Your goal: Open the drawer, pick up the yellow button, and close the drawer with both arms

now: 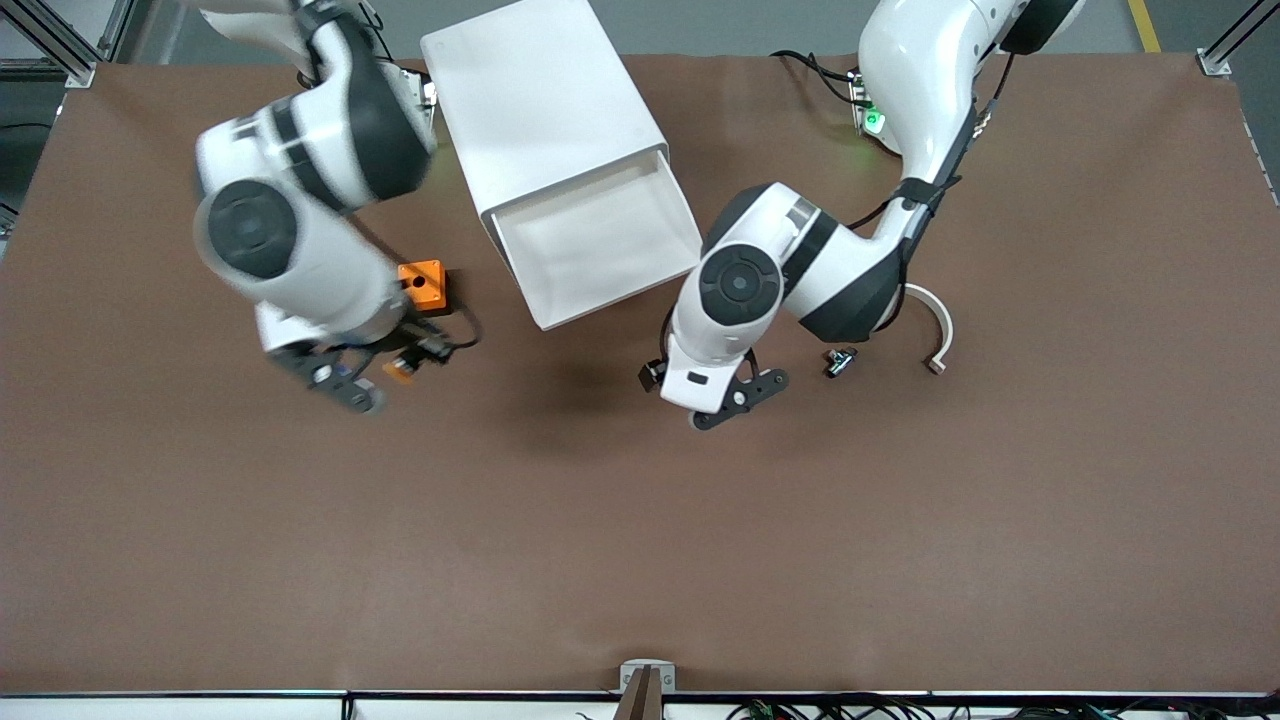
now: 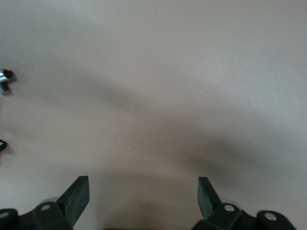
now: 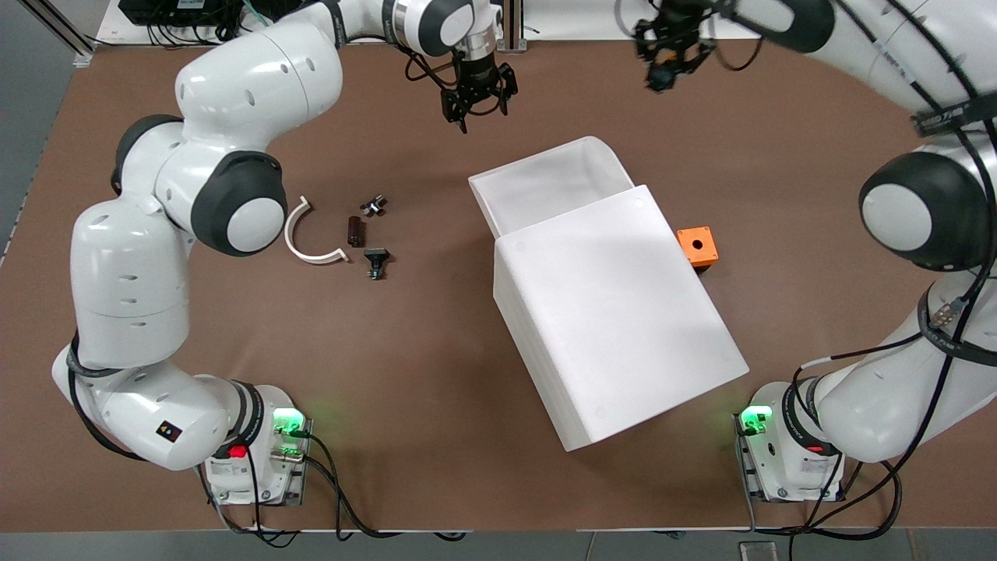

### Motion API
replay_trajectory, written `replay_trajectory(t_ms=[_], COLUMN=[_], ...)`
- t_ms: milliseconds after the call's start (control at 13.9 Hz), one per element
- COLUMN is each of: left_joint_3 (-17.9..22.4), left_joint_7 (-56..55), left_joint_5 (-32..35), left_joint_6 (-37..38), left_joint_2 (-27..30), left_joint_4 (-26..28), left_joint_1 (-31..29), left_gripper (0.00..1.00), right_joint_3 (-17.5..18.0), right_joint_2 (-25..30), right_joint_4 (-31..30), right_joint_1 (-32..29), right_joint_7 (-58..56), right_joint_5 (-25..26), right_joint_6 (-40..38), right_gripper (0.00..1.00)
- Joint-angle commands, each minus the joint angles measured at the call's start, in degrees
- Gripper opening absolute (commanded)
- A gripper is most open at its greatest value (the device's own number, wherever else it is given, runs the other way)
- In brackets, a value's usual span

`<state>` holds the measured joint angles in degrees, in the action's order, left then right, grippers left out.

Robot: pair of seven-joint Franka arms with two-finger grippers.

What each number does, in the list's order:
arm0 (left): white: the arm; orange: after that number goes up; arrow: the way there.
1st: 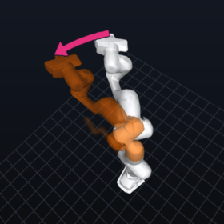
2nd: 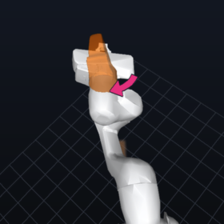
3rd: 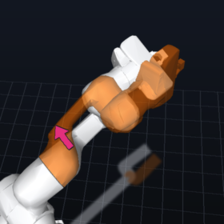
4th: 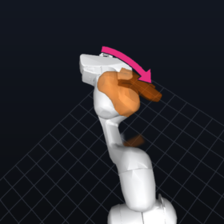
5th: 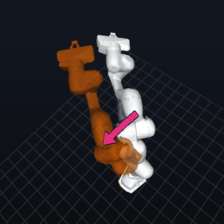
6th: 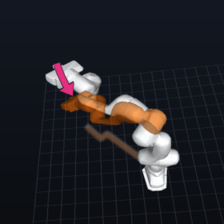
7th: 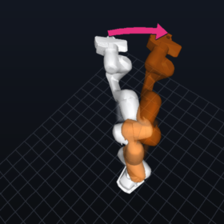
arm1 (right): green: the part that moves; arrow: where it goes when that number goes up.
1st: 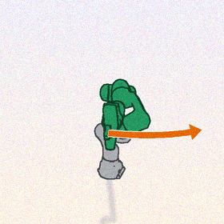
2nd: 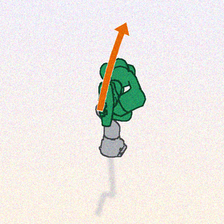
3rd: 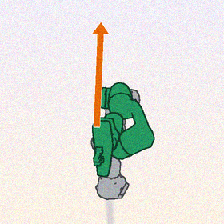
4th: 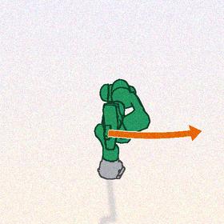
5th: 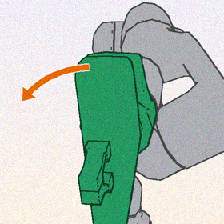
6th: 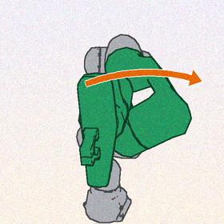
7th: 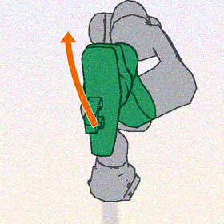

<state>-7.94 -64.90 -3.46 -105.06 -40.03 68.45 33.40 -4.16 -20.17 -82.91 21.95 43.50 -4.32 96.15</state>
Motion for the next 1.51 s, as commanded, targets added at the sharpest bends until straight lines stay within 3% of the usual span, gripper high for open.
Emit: replay_trajectory(t_ms=[0, 288, 864, 1441], left_joint_3=[0.6, 0.5, -1.0, -4.9], left_joint_7=[0.0, -2.2, -9.3, -14.1], left_joint_5=[1.3, 1.0, 0.3, -2.9], left_joint_6=[-0.6, -0.6, 0.0, 1.2], left_joint_2=[1.2, 1.1, 1.2, 0.8], left_joint_4=[1.3, 1.3, 1.3, 1.8], left_joint_1=[3.1, 5.6, 9.8, 12.0], left_gripper=[0.99, 0.99, 0.99, 0.99], right_joint_3=[1.4, 1.4, 1.4, 1.5], right_joint_2=[-1.4, -7.6, -20.2, -26.3], right_joint_4=[-0.8, -0.9, -2.3, -2.3], right_joint_1=[-9.7, -18.2, -24.8, -26.6], right_joint_7=[-18.2, -33.3, -45.1, -50.3], right_joint_5=[0.1, 2.4, 4.0, 3.8], right_joint_6=[2.8, 11.0, 31.1, 36.7], right_gripper=[0.01, 0.01, 0.02, 0.05])
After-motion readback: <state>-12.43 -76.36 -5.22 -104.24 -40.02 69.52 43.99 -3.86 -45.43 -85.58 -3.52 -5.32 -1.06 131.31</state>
